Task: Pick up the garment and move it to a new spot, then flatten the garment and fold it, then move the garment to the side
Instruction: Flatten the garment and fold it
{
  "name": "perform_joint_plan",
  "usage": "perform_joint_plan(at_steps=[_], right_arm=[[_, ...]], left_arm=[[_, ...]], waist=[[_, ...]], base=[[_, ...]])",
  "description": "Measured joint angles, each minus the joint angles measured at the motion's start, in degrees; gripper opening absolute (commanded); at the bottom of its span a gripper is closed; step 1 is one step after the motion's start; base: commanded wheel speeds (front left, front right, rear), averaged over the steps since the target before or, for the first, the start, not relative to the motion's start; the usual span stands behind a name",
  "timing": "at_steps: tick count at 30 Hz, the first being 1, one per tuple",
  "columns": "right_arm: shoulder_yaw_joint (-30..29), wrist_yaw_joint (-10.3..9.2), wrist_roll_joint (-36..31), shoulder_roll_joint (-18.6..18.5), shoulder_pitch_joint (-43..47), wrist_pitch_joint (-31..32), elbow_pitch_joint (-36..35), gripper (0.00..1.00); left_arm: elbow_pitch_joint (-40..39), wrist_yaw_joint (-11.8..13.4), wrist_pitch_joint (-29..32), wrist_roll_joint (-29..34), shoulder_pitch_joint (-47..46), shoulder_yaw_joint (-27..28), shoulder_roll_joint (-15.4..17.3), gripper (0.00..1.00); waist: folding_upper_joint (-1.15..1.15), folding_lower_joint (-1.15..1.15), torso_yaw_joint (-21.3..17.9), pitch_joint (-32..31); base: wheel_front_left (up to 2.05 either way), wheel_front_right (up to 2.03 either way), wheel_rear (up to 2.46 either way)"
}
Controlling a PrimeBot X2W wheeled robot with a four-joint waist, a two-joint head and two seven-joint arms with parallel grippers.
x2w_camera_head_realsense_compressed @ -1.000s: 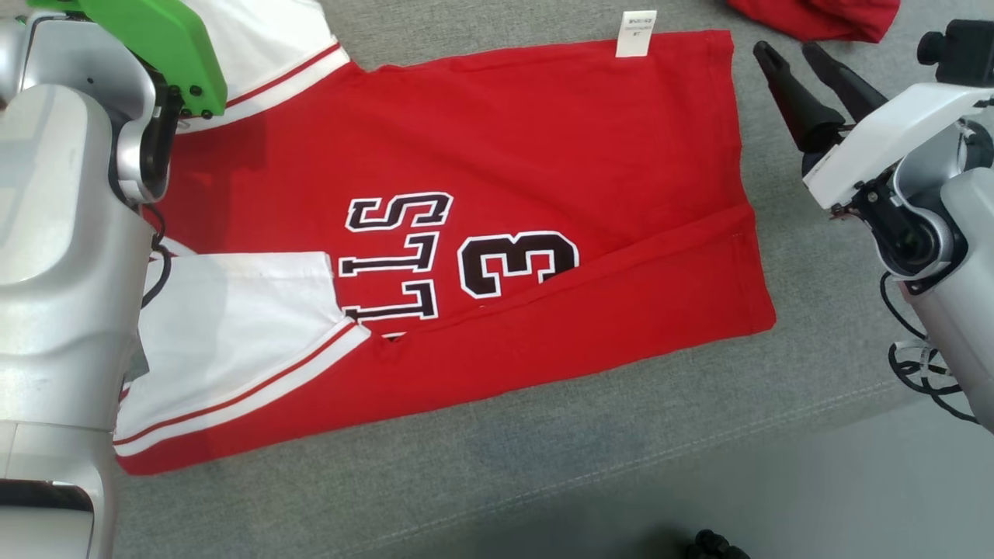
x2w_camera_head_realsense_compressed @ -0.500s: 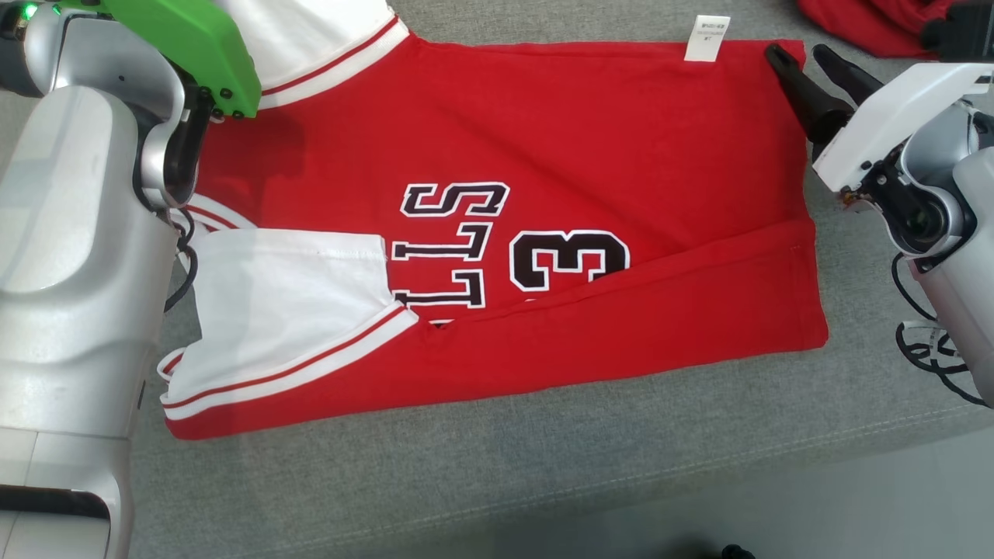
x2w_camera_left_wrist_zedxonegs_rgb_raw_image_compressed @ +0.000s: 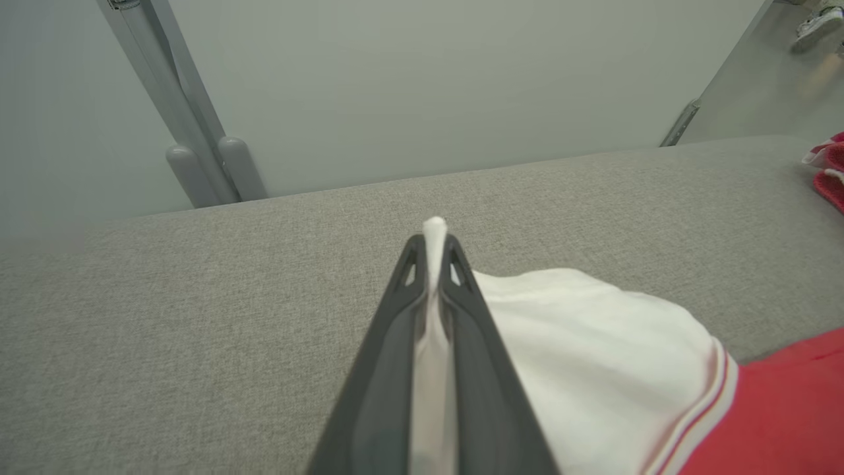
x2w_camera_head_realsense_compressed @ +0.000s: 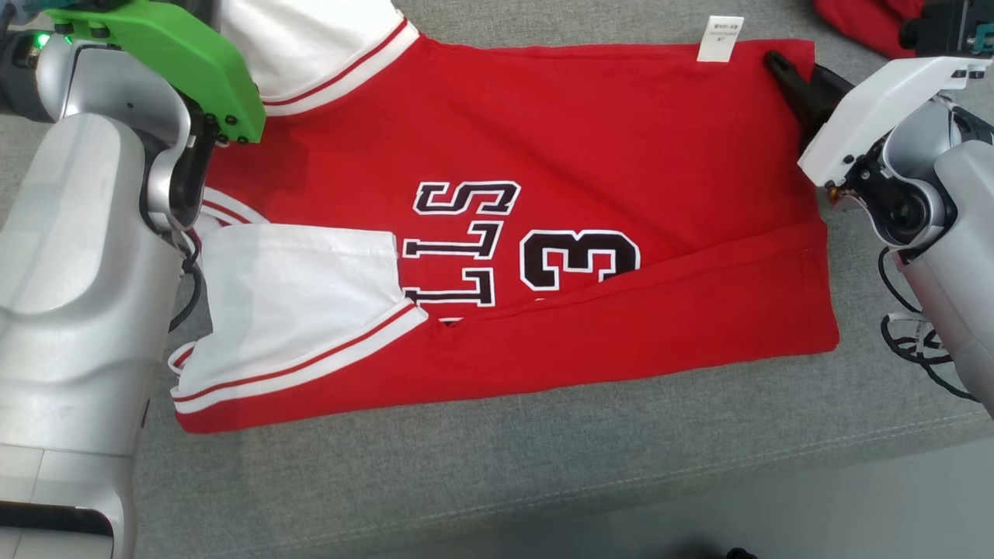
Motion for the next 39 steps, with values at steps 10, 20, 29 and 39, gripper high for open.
perform_joint_plan(at_steps=[10,20,29,39], right_arm=[[-0.4,0.58,0.0,1.5,-1.1,-1.7,3.2,0.0],[-0.5,2.13,-0.1,2.3,-1.2,-6.7,2.8,0.0],[0.0,2.93,0.0,1.5,3.6,-11.0,0.5,0.0],[1.7,3.45,-0.1,0.6,10.5,-14.8,-4.0,0.0]], left_arm=[[-0.9,0.0,-1.7,-1.2,1.7,1.6,0.4,0.0],[-6.1,-0.4,-7.3,-4.9,7.6,5.9,1.6,0.0],[-12.1,-0.9,-11.4,-7.0,17.0,7.8,2.1,0.0],[-19.9,0.1,-14.5,-8.1,29.9,10.4,3.5,0.0]], waist=[[0.0,0.0,0.1,-0.3],[0.0,0.0,-0.5,-1.8],[0.0,0.0,-0.8,-4.2],[0.0,0.0,-0.8,-7.7]], base=[[0.0,0.0,0.0],[0.0,0.0,0.0],[0.0,0.0,0.0],[0.0,0.0,0.0]])
